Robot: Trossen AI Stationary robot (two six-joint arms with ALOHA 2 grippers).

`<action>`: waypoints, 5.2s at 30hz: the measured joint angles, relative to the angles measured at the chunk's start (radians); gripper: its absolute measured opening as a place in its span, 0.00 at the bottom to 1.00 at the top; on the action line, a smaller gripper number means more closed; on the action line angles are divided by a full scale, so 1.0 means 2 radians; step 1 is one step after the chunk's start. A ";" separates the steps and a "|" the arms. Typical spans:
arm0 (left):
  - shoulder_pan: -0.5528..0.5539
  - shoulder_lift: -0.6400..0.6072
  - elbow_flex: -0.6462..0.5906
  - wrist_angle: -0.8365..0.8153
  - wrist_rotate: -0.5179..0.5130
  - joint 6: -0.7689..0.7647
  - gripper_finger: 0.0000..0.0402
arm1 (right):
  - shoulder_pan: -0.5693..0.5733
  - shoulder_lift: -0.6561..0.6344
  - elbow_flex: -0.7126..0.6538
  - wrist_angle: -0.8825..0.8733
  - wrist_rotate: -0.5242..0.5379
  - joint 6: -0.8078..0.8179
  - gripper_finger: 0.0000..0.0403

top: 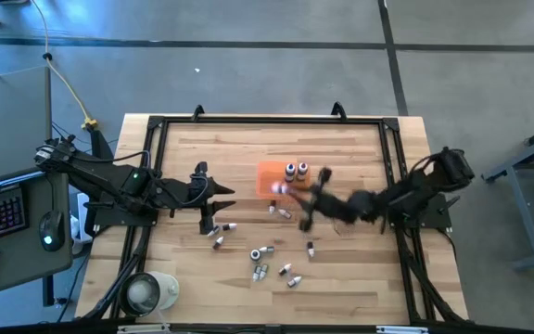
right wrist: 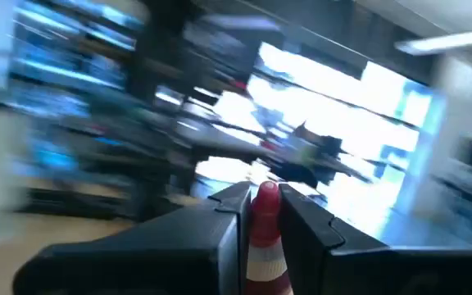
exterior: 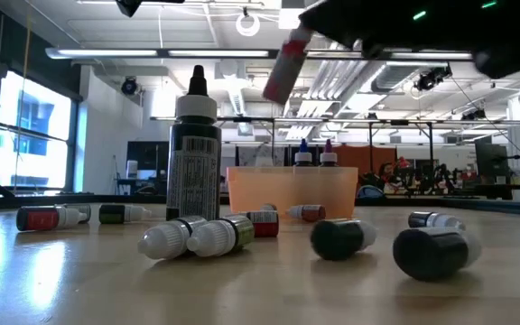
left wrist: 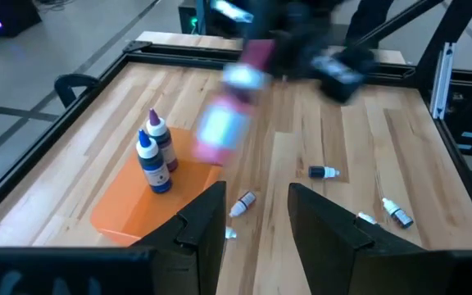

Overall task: Pick & Place food coloring
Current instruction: Put the large pink food coloring bottle into the orange bin, then put the large black food coloring bottle into the orange bin

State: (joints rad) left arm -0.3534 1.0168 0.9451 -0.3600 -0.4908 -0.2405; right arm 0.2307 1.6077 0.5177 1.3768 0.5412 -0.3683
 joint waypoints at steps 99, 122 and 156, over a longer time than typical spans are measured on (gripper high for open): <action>-0.049 0.294 -0.066 0.324 0.134 -0.034 0.32 | 0.059 -0.235 0.050 -0.549 -0.154 0.242 0.17; -0.049 0.299 -0.071 0.330 0.107 -0.012 0.07 | 0.059 -0.235 0.050 -0.548 -0.155 0.237 0.17; 0.248 0.282 0.028 0.243 0.120 0.064 0.09 | 0.059 -0.235 0.050 -0.552 -0.154 0.237 0.17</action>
State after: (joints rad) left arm 0.1423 1.5814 1.0019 0.1270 -0.2505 -0.1116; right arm 0.3481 1.1385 0.6186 0.2729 0.2324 0.1051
